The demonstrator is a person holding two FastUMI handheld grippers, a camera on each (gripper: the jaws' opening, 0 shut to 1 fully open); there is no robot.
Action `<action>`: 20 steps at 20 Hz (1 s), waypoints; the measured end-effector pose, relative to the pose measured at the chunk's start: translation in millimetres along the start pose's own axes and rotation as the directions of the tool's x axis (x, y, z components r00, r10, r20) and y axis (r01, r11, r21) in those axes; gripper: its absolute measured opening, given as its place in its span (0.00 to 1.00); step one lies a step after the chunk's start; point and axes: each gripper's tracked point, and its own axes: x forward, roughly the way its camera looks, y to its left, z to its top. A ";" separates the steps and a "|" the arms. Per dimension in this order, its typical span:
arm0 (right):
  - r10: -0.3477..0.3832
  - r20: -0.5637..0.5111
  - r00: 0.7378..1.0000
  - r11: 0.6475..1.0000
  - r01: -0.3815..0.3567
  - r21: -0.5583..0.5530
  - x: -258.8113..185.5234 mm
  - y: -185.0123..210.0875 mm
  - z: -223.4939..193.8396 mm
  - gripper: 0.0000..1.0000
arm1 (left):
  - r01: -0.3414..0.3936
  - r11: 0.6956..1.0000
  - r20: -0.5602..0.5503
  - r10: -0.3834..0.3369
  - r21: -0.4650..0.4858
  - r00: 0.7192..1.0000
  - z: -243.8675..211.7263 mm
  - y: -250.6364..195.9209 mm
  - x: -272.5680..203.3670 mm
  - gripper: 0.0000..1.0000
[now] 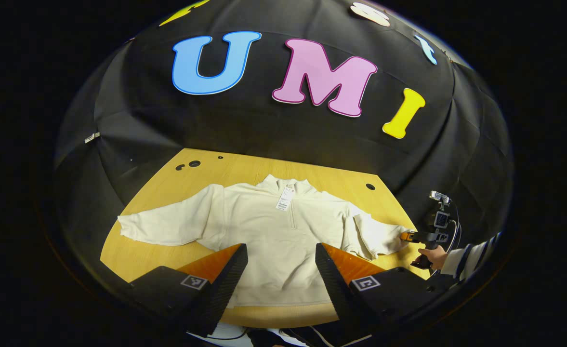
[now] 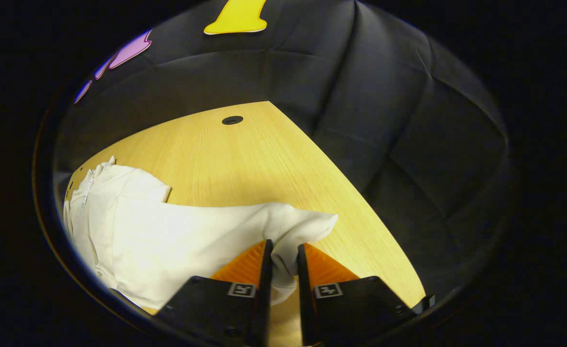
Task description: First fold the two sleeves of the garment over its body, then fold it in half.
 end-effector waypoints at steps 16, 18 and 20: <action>0.340 0.080 0.937 0.938 -0.344 0.043 -142.7 196.2 44.9 0.12 | 0.067 0.994 0.024 -0.065 -0.083 0.998 0.8 61.0 -5.9 0.92; 0.361 0.085 0.929 0.930 -0.366 0.040 -150.3 217.6 42.5 0.12 | 0.067 0.995 0.024 -0.065 -0.080 0.998 0.0 68.2 -11.0 0.92; 0.382 0.086 0.920 0.921 -0.386 0.041 -158.7 239.3 39.9 0.11 | 0.073 0.994 0.025 -0.071 -0.082 0.997 1.3 75.5 -15.1 0.93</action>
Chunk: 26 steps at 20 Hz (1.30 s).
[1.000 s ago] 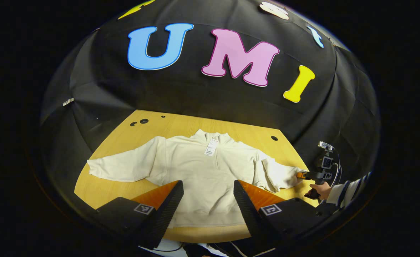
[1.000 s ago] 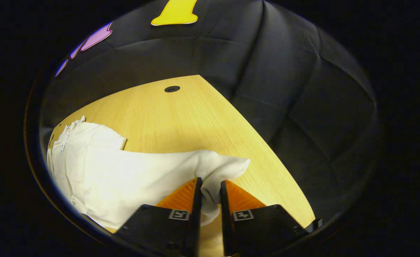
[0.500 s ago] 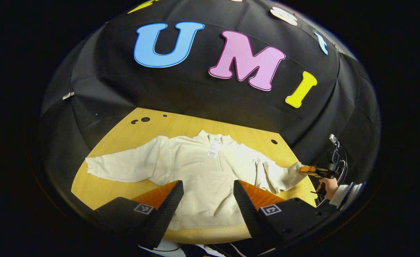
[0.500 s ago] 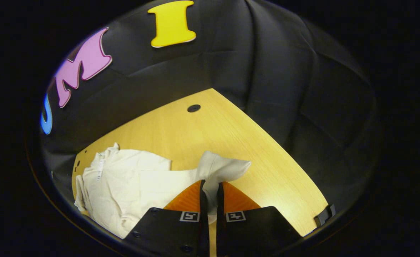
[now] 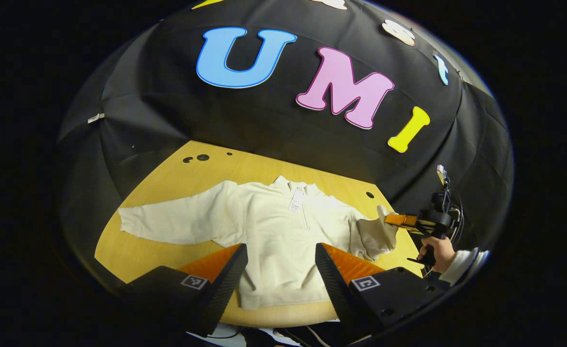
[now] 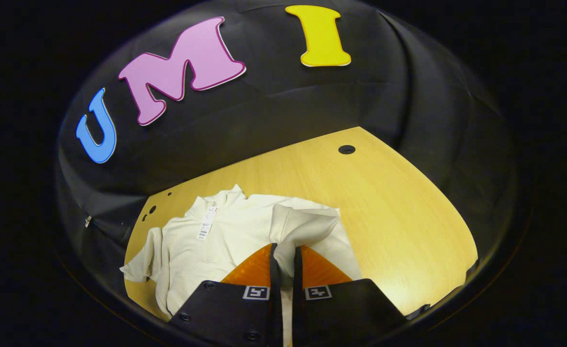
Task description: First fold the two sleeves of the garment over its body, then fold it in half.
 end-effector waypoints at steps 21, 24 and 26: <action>0.083 -0.239 0.967 0.997 -0.081 0.017 85.1 134.8 -153.5 0.19 | 0.016 1.000 -0.079 -0.018 -0.025 0.997 -28.6 74.6 -22.9 0.92; 0.116 -0.250 0.961 0.993 -0.111 0.034 84.4 140.8 -153.8 0.30 | -0.020 0.999 -0.071 0.018 -0.028 0.997 -24.2 91.1 -18.7 0.92; 0.127 -0.248 0.960 0.992 -0.120 0.046 79.3 142.4 -149.3 0.57 | -0.062 0.997 -0.046 0.060 -0.038 0.997 -12.4 114.9 -11.1 0.92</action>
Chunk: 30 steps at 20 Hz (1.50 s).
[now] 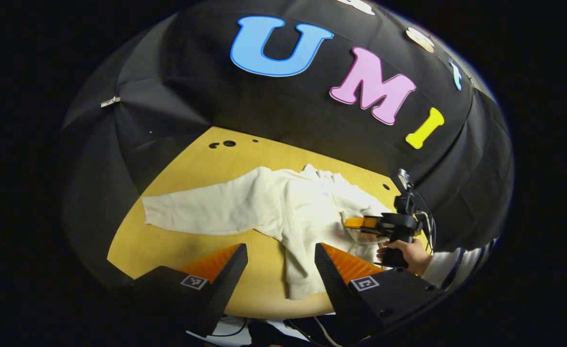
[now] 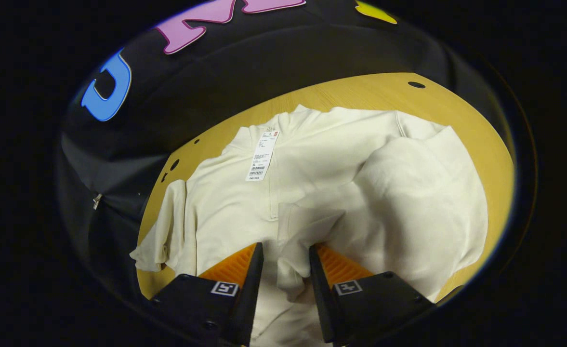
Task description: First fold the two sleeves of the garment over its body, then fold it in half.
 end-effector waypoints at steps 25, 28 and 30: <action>-0.276 0.210 0.938 0.955 0.243 0.167 -247.9 -156.2 -15.6 0.76 | -0.500 0.865 -0.227 0.480 -0.039 0.848 -21.1 274.8 138.5 0.96; -0.224 0.217 0.950 0.965 0.186 0.183 -268.0 -130.2 -36.8 0.76 | -0.484 0.875 -0.182 0.474 -0.016 0.862 -18.1 277.5 141.9 0.97; -0.208 0.208 0.956 0.965 0.166 0.204 -275.0 -122.1 -48.6 0.76 | -0.468 0.884 -0.177 0.461 0.004 0.869 -19.1 273.5 143.2 0.92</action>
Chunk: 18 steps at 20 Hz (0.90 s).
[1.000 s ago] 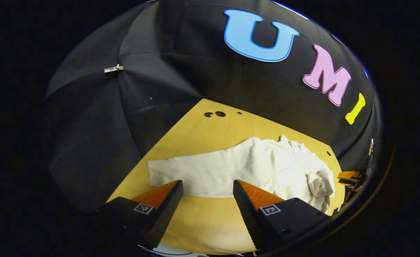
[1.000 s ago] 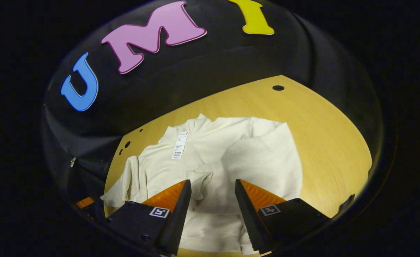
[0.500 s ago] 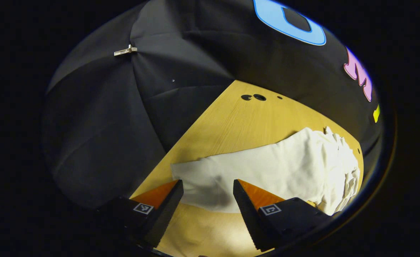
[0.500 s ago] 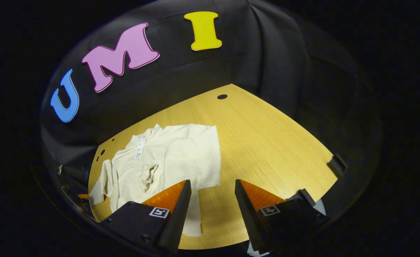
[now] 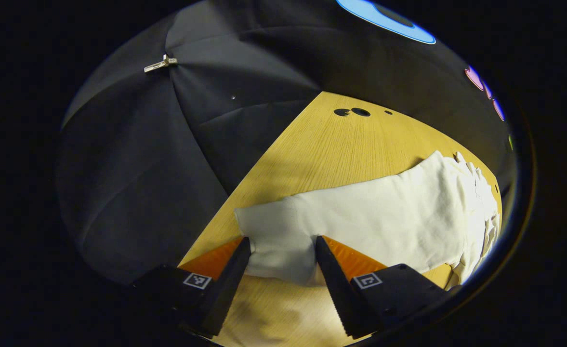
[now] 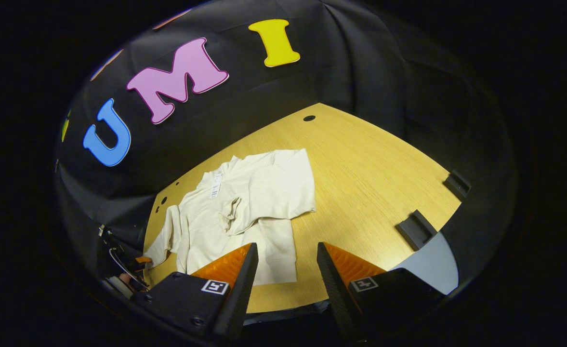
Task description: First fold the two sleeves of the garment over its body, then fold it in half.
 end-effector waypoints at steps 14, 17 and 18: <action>0.103 -0.043 0.994 0.995 -0.103 -0.002 -14.2 19.2 -13.1 0.76 | 0.105 0.994 -0.003 -0.105 0.034 0.994 12.7 -68.2 -50.7 0.07; 0.129 -0.068 0.989 0.991 -0.131 -0.014 -4.6 21.0 -10.1 0.76 | 0.214 0.977 0.088 -0.215 0.014 0.973 35.1 -124.4 -93.3 0.07; 0.140 -0.074 0.987 0.990 -0.142 -0.017 -1.5 21.6 -8.5 0.76 | 0.231 0.972 0.099 -0.233 0.032 0.967 37.5 -136.3 -101.7 0.07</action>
